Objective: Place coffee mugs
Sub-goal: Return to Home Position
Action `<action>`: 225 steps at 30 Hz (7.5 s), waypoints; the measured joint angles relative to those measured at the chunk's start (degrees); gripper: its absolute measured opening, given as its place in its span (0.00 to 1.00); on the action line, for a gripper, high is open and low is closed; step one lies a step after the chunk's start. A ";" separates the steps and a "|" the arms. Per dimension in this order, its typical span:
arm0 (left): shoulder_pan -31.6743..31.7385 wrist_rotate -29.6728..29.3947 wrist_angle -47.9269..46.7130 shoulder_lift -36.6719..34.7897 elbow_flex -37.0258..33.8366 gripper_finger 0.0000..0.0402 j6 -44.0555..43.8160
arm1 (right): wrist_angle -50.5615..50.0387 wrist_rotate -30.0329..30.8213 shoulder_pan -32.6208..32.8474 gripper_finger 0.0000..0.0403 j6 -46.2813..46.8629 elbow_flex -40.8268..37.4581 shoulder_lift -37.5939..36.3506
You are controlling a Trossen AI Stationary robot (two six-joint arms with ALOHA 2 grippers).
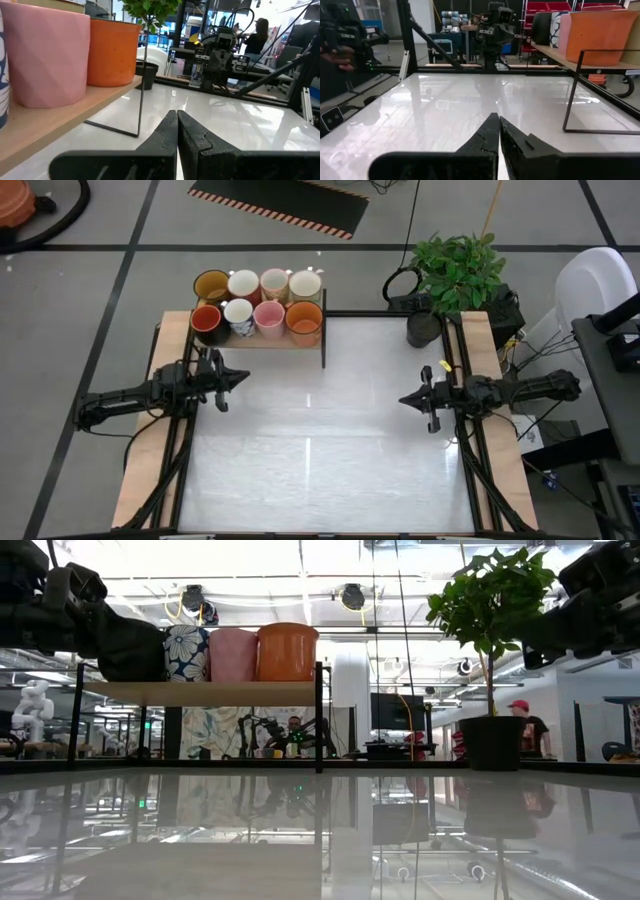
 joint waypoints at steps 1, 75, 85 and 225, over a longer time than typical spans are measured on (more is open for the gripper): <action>0.00 0.04 0.00 0.00 0.00 0.00 0.08 | 0.00 0.00 0.00 0.00 0.00 0.00 0.24; -14.60 -1.29 -0.01 0.05 -0.04 0.00 4.26 | 1.62 1.70 -0.09 0.00 -11.76 0.26 -4.86; -14.60 -0.37 -0.37 0.22 -0.02 0.00 6.71 | 1.64 1.68 -0.10 0.00 -11.74 0.26 -4.86; -14.60 -0.44 -0.37 0.24 -0.06 0.00 6.18 | 1.67 1.66 -0.09 0.00 -11.74 0.28 -4.85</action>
